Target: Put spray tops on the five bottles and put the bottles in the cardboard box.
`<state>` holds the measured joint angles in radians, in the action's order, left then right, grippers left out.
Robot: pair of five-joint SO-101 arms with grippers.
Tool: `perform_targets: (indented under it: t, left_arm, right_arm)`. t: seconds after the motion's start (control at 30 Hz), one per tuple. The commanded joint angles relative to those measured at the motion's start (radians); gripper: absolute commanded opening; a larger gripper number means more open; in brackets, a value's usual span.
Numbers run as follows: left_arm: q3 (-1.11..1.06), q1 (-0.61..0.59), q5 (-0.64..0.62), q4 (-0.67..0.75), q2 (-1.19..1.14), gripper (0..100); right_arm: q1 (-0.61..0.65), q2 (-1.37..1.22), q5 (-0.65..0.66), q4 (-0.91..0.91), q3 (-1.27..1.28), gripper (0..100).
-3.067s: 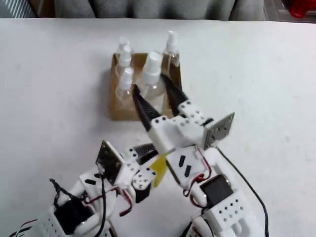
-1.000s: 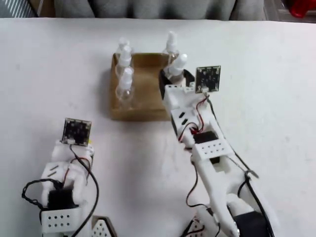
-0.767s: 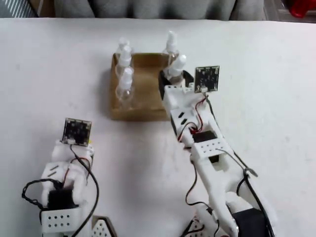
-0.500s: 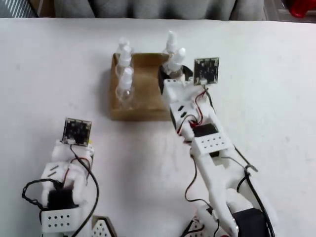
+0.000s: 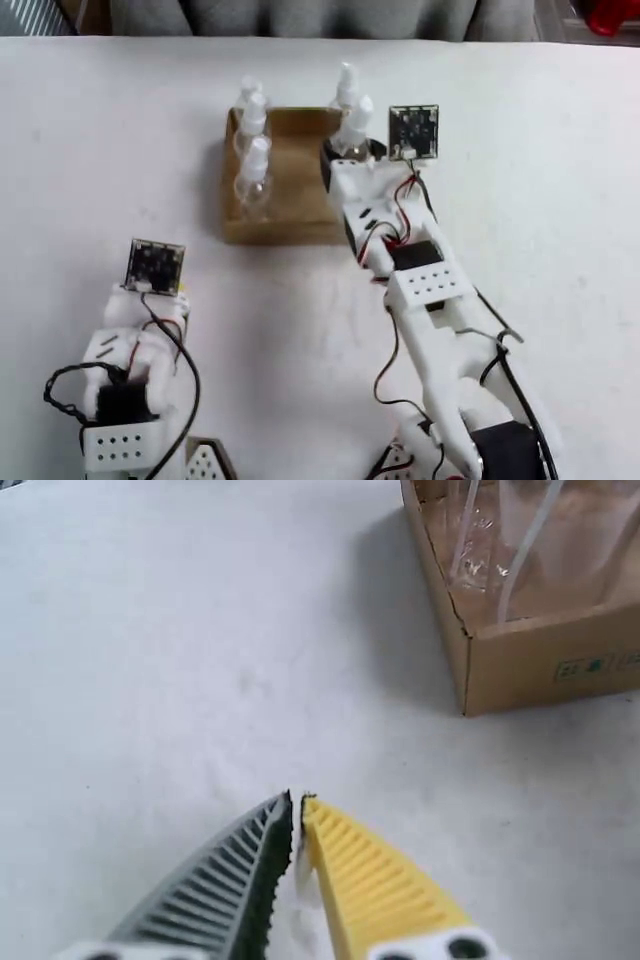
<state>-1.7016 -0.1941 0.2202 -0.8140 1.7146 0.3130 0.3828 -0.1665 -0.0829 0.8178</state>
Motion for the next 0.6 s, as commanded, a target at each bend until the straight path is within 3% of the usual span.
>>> perform_targets:
  t: [0.0, 0.23, 0.57]
  left_arm:
    - [0.003, -0.007, 0.011, -0.014, 0.008, 2]
    - [0.003, -0.007, 0.011, -0.009, 0.008, 2]
    - [0.003, -0.007, 0.011, -0.008, 0.008, 2]
  right_arm:
    - [0.010, 0.018, 0.011, -0.001, -0.063, 1.5]
    - [0.048, -0.048, 0.011, 0.001, -0.110, 1.5]
    - [0.001, -0.268, 0.009, 0.082, -0.201, 1.5]
